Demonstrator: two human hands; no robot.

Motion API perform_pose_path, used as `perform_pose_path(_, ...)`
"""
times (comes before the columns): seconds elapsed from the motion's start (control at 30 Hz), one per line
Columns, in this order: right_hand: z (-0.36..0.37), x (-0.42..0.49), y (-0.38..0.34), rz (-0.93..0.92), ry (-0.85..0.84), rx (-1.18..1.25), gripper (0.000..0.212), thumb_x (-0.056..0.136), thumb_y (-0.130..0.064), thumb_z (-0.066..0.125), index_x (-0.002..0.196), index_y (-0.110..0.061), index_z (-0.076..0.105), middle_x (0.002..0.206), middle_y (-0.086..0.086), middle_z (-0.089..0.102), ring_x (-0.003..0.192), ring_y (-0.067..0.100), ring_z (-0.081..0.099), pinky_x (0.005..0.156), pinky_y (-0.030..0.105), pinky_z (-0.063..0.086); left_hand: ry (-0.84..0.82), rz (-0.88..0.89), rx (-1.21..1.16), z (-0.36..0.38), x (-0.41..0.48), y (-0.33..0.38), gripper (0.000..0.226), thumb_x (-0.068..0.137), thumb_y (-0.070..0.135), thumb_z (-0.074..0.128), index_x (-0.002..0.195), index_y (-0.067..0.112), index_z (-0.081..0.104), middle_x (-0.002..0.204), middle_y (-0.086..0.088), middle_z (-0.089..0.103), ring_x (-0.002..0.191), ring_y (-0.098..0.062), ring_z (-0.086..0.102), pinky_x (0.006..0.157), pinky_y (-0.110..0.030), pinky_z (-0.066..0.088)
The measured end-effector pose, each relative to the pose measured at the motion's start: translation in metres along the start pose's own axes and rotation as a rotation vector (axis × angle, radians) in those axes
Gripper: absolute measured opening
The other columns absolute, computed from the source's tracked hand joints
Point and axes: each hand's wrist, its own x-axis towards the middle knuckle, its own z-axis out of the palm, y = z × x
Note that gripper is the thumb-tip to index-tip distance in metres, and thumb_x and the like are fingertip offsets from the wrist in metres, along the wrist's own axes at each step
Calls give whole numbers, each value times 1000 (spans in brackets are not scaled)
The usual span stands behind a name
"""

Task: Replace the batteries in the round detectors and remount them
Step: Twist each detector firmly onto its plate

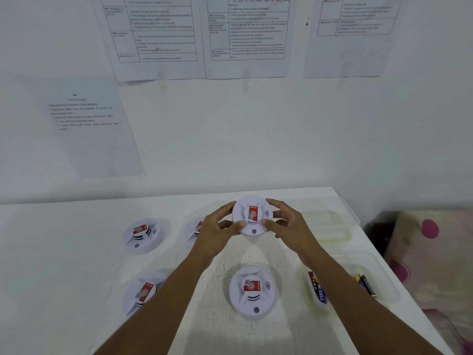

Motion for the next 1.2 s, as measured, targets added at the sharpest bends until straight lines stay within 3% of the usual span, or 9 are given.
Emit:
perform_pose_path(0.33,-1,0,1,-5,1,-1,45,85,-27,72,125,-38,56,105,-11,70,80,6,68,60,14,48,1,-1,-7,2,-1,2,42,86,16,74,123,31,62,113,16,71,96,-15,71,75,-24,57)
perform_pose_path(0.5,-1,1,0,-8,2,1,46,85,-27,73,126,-36,56,106,-11,70,82,6,67,61,14,48,1,7,-6,1,0,2,45,86,15,74,128,24,62,116,11,71,97,-19,71,77,-27,58)
perform_pose_path(1.2,-2,1,1,-2,5,-8,48,84,-27,73,128,-36,55,106,-10,69,78,5,68,60,14,49,-3,7,1,1,3,0,49,85,19,75,131,22,60,121,8,69,101,-19,70,81,-30,59)
